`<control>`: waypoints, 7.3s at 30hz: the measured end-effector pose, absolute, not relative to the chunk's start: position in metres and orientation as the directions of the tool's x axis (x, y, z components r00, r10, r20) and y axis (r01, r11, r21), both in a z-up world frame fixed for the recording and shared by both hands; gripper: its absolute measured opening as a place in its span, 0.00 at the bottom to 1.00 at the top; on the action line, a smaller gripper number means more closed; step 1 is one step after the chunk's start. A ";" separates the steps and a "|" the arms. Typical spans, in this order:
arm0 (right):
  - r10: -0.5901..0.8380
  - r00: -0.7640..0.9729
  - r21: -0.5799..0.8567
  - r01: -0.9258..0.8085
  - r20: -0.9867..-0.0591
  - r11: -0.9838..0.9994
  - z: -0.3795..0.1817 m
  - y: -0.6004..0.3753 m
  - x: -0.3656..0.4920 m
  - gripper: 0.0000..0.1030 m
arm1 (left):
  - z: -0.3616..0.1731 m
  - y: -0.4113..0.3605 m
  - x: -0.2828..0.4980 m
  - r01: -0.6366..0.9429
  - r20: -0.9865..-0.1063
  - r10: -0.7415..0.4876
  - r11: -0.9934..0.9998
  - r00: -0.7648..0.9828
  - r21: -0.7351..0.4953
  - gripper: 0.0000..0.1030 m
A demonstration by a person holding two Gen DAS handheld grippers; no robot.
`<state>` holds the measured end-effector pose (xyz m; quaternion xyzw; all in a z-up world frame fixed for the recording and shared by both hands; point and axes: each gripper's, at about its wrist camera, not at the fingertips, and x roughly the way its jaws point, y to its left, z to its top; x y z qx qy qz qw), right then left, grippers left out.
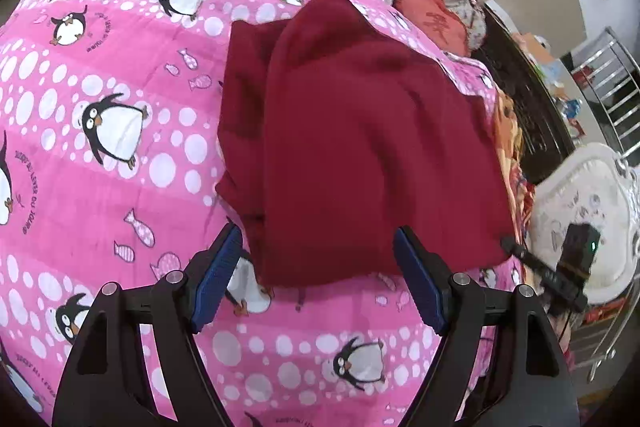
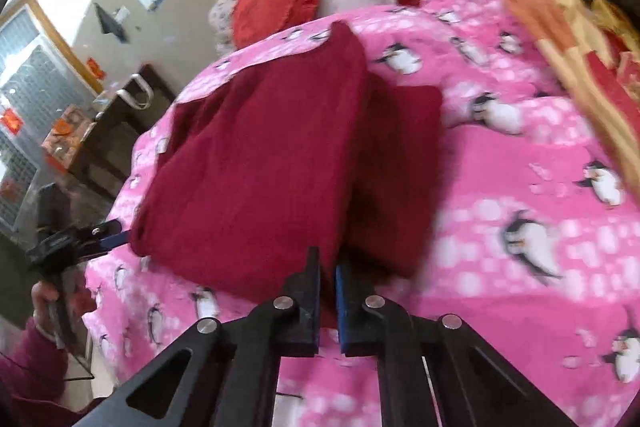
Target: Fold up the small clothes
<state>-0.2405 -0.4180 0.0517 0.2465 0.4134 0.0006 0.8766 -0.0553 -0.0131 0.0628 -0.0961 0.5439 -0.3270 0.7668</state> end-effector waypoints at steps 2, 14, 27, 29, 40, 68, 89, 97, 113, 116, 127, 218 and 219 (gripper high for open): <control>0.216 0.643 0.449 0.222 -0.735 0.866 0.043 -0.421 -0.238 0.05 | 0.056 -0.016 -0.056 0.409 -0.782 -0.597 0.768 0.179 -0.493 0.76; 0.185 0.631 0.415 0.237 -0.753 0.878 0.043 -0.417 -0.231 0.05 | 0.052 -0.031 -0.047 0.539 -0.814 -0.570 0.723 0.112 -0.432 0.11; 0.127 0.659 0.422 0.311 -0.741 0.851 0.068 -0.425 -0.243 0.09 | 0.056 -0.011 -0.050 0.491 -0.834 -0.522 0.782 0.177 -0.385 0.07; 0.132 0.680 0.428 0.288 -0.722 0.856 0.082 -0.421 -0.243 0.14 | 0.064 -0.012 -0.052 0.469 -0.832 -0.515 0.798 0.206 -0.377 0.16; 0.234 0.639 0.374 0.090 -0.733 0.923 0.087 -0.341 -0.167 0.52 | 0.090 -0.031 -0.057 0.477 -0.793 -0.497 0.824 0.351 -0.306 0.40; 0.224 0.567 0.254 -0.026 -0.793 0.967 0.052 -0.264 0.018 0.52 | 0.051 -0.043 -0.021 0.449 -0.771 -0.554 0.803 0.316 -0.392 0.42; 0.165 0.403 0.133 -0.104 -0.900 0.986 0.042 -0.138 0.088 0.95 | 0.048 0.011 -0.022 0.358 -0.741 -0.575 0.811 0.347 -0.462 0.42; 0.181 0.467 0.158 -0.087 -0.866 0.983 0.050 -0.164 0.075 0.23 | 0.061 0.019 -0.013 0.333 -0.667 -0.641 0.767 0.380 -0.548 0.72; 0.342 0.448 0.351 -0.066 -0.826 0.934 0.081 -0.207 0.059 0.19 | 0.035 -0.032 0.016 0.333 -0.673 -0.680 0.732 0.292 -0.595 0.44; 0.288 0.458 0.311 -0.027 -0.841 0.950 0.079 -0.205 0.064 0.64 | 0.039 -0.023 0.004 0.331 -0.661 -0.686 0.727 0.304 -0.602 0.39; 0.202 0.330 0.189 -0.071 -0.922 0.979 0.044 -0.174 0.089 0.74 | 0.044 -0.033 0.000 0.318 -0.658 -0.681 0.732 0.320 -0.603 0.35; 0.471 0.162 0.456 -0.123 -0.867 0.882 0.060 -0.200 0.090 0.77 | 0.077 -0.075 -0.057 0.623 -0.646 -0.694 0.666 0.318 -0.410 0.78; 0.434 0.183 0.414 -0.138 -0.882 0.900 0.058 -0.200 0.086 0.68 | 0.079 -0.075 -0.057 0.619 -0.649 -0.693 0.668 0.314 -0.414 0.78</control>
